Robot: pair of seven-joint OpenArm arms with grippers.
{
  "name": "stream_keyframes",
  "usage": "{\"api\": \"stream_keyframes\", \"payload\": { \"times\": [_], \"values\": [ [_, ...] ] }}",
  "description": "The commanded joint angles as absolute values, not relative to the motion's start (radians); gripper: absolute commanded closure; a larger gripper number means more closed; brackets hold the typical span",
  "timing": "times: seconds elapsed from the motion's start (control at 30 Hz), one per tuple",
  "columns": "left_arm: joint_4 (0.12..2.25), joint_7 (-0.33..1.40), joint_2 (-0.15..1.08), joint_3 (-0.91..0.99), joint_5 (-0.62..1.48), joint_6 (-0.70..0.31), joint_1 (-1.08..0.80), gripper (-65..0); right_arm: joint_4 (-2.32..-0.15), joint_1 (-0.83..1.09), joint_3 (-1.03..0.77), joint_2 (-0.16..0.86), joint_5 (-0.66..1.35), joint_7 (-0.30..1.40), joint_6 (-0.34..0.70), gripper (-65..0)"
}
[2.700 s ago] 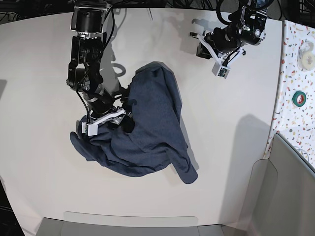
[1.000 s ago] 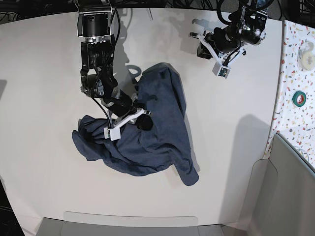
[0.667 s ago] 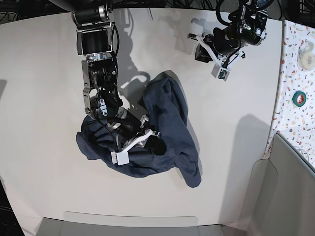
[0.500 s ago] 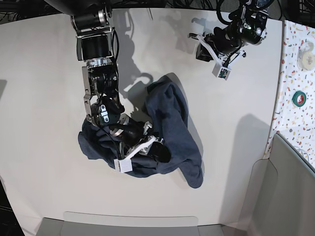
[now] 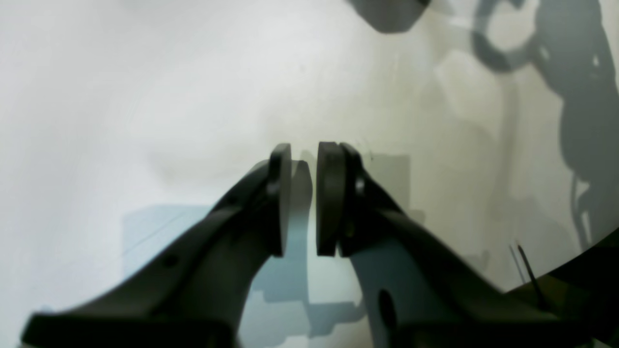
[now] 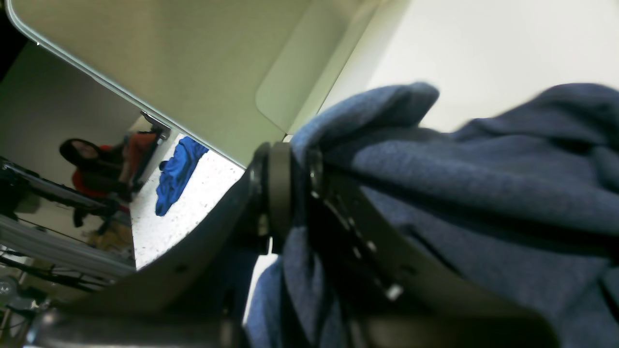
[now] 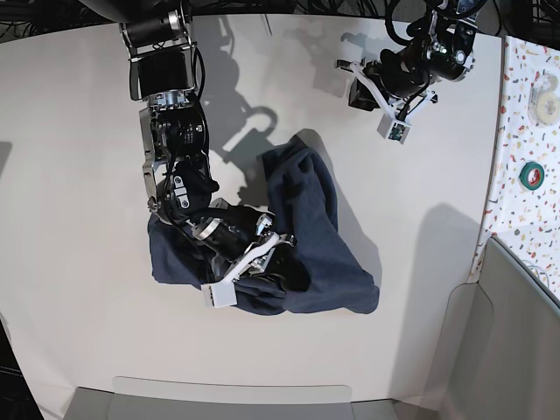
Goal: Layout the t-shirt on the table in an organized manner, then fold the t-shirt properly
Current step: 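Drag the held shirt fold with the right gripper across the shirt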
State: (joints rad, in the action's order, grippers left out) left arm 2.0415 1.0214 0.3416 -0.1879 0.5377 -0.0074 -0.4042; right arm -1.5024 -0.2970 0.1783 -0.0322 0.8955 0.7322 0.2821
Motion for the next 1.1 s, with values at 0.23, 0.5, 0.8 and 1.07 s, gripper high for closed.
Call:
{"api": "stream_keyframes", "payload": {
  "times": [0.23, 0.5, 0.8, 1.07],
  "values": [
    [2.054, 1.015, 0.351, -0.182, 0.547, -0.010, -0.400, -10.1, -1.523, -0.248, 0.176, -0.033, 0.914, 0.711, 0.232, 0.0],
    [2.054, 1.021, 0.351, -0.182, 0.547, -0.010, -0.400, -10.1, -1.523, -0.174, 0.176, -0.033, 0.912, 0.711, 0.231, -11.4],
    [2.054, 1.021, 0.351, -0.182, 0.547, -0.010, -0.400, -10.1, -1.529, -0.156, 0.174, -0.033, 0.914, 0.765, 0.231, -16.1],
    [2.052, 1.021, 0.351, -0.182, 0.547, -0.010, -0.401, -10.1, -1.655, -0.160, 0.173, -0.039, 0.909, 0.860, 0.229, -16.3]
  ]
}}
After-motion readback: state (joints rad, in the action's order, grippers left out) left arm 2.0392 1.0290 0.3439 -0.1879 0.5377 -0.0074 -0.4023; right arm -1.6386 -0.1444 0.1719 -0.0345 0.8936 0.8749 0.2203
